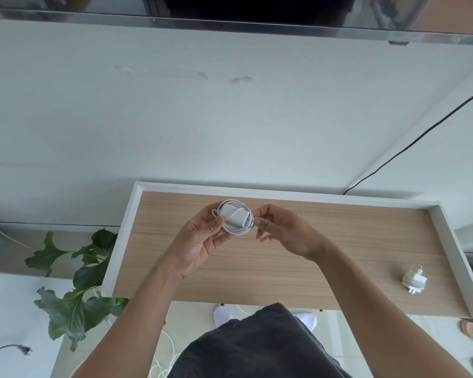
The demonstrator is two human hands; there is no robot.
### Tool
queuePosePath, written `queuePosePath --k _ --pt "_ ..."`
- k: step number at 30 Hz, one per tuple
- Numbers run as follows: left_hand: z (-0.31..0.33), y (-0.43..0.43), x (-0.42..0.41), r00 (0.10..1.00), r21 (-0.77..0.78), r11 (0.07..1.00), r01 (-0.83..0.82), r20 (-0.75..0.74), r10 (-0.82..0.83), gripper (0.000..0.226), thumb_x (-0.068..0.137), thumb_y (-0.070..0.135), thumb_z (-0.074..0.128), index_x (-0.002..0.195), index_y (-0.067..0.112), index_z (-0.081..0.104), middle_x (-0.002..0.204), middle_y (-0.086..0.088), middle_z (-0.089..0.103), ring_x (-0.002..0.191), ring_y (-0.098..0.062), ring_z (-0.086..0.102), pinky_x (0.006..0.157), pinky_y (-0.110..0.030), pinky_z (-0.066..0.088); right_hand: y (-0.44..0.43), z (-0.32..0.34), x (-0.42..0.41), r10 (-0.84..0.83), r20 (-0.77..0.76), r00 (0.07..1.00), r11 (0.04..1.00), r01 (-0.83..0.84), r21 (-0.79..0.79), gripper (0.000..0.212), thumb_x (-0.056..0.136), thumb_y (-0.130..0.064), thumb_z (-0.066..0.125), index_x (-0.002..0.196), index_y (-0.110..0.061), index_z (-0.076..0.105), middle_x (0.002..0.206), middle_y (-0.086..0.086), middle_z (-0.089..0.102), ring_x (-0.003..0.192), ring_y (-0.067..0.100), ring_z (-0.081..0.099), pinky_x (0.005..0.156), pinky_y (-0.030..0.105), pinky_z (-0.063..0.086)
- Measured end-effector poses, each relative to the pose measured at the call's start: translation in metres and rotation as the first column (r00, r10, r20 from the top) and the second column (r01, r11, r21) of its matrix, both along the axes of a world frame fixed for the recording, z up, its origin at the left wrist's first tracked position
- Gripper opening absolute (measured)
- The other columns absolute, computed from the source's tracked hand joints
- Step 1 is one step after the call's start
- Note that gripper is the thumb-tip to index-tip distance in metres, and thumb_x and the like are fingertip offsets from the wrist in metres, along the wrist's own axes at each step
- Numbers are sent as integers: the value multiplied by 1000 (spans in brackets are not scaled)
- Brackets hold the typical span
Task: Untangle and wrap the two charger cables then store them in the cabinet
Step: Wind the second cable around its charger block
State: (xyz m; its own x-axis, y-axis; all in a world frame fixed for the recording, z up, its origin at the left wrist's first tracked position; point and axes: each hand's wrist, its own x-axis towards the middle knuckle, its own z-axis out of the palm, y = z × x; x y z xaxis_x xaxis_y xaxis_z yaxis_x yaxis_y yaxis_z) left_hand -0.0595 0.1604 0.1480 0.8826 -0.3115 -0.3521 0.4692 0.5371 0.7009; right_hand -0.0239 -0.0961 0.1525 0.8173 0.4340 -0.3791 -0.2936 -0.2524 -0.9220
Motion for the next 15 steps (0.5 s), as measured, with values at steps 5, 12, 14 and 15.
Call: queuePosePath --k 5,12,14,15 --pt "1 -7 -3 1000 -15 1000 2 -27 -3 41 106 16 57 145 7 62 130 -7 75 114 -17 75 92 -27 63 1 0 -5 32 30 999 999 -31 -31 21 114 -26 58 127 -13 66 99 -10 75 93 18 70 92 41 59" --pt "7 -5 -7 1000 -132 991 22 0 -22 53 79 33 98 125 13 81 120 -5 80 100 -11 78 82 -21 65 -2 -1 -5 166 123 978 963 -134 -234 10 115 -20 52 119 -20 61 103 -16 78 91 13 73 95 47 62" --pt "16 0 -3 999 -137 990 -25 23 28 59 72 37 102 122 13 82 118 -3 81 98 -9 79 80 -19 65 -9 -9 -9 151 84 985 959 -125 -255 7 115 -22 53 116 -21 60 113 -10 79 94 20 75 96 52 61" --pt "20 3 0 998 -118 992 -46 29 50 57 74 36 101 123 13 82 117 -2 81 97 -8 79 80 -19 65 -12 -14 -12 139 63 988 960 -119 -253 6 115 -23 54 116 -21 59 116 -7 79 96 25 76 97 53 61"
